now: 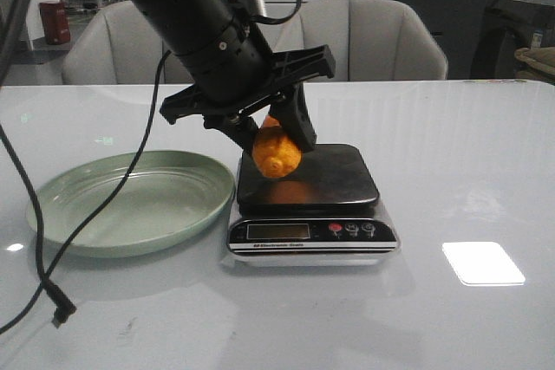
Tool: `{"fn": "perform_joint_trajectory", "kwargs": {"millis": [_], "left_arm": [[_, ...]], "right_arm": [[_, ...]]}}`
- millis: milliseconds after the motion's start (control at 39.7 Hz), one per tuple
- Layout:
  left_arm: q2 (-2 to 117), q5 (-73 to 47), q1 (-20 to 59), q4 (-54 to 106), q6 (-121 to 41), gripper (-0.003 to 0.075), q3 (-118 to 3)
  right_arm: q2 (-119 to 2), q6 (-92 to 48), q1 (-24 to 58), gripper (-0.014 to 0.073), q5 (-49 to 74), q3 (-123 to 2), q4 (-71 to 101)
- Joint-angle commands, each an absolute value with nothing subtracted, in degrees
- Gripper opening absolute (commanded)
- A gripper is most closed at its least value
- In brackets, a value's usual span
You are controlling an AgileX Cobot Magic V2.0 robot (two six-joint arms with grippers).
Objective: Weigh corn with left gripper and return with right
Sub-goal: 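Carry the corn cob with the left gripper onto the scale and lower it, then open the left gripper and lift it away from the corn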
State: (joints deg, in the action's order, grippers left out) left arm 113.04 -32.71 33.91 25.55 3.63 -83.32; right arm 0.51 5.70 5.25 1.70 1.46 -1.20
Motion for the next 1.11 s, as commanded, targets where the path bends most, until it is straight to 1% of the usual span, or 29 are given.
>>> {"fn": "perform_joint_trajectory", "kwargs": {"millis": [0,126,201,478,806,932,1083], "left_arm": [[111.07,-29.81,34.25,28.2,3.64,0.0293,-85.52],[111.96,-30.07,34.31,28.5,3.64,0.0443,-85.64],[112.32,-30.56,34.45,28.55,3.64,0.0491,-85.64],[111.81,-30.09,34.45,28.3,3.64,0.049,-86.76],[105.48,-32.85,34.05,21.33,3.64,0.049,-86.08],[100.77,-33.14,34.05,16.64,3.64,0.0489,-82.49],[92.27,-30.76,34.05,14.22,3.64,0.047,-74.55]], "right_arm": [[1.66,5.3,5.01,0.0166,-3.17,2.09,-1.77],[1.66,5.3,5.01,0.0166,-3.17,2.09,-1.77],[1.66,5.3,5.01,0.0166,-3.17,2.09,-1.77],[1.66,5.3,5.01,0.0166,-3.17,2.09,-1.77],[1.66,5.3,5.01,0.0166,-3.17,2.09,-1.77],[1.66,5.3,5.01,0.0166,-3.17,2.09,-1.77],[1.66,5.3,5.01,0.0166,-3.17,2.09,-1.77]]}}
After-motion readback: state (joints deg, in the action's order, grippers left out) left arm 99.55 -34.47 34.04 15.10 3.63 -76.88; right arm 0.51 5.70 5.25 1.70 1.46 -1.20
